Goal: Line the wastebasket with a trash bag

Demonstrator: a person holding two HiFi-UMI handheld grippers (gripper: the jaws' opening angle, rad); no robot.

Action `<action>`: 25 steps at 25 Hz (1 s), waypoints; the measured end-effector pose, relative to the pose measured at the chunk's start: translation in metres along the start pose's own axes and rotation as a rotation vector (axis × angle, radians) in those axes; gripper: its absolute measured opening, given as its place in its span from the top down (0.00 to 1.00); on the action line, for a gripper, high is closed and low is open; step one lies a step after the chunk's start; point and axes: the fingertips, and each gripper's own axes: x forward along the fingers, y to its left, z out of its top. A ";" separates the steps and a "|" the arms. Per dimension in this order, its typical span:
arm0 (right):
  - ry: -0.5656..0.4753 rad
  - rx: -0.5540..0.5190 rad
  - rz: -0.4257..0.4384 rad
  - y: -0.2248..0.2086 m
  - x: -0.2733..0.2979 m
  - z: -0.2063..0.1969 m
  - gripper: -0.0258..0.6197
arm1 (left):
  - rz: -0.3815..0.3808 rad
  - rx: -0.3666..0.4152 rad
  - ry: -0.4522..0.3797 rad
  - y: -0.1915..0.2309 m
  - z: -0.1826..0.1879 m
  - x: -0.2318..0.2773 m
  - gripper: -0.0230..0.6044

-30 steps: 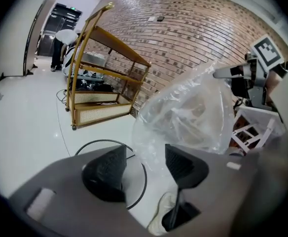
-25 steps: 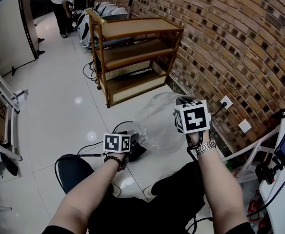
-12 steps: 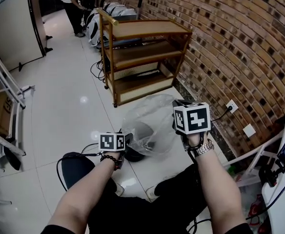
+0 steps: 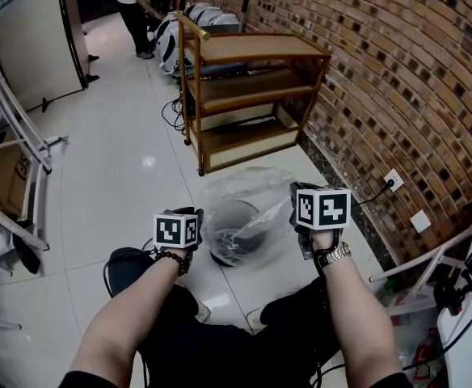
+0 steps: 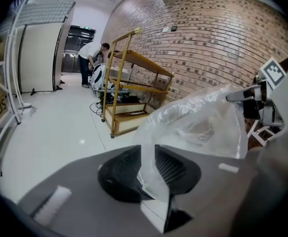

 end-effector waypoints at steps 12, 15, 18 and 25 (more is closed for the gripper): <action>0.011 0.154 0.064 -0.009 0.022 -0.042 0.96 | -0.032 -0.201 0.153 0.015 -0.061 0.033 0.49; 0.028 0.177 0.077 -0.009 0.026 -0.050 0.96 | -0.063 -0.305 0.224 0.014 -0.097 0.057 0.48; 0.038 0.179 0.082 -0.011 0.027 -0.054 0.96 | -0.083 -0.303 0.275 0.013 -0.116 0.067 0.57; 0.038 0.178 0.086 -0.025 0.026 -0.050 0.96 | -0.100 -0.124 0.229 0.002 -0.073 0.052 0.96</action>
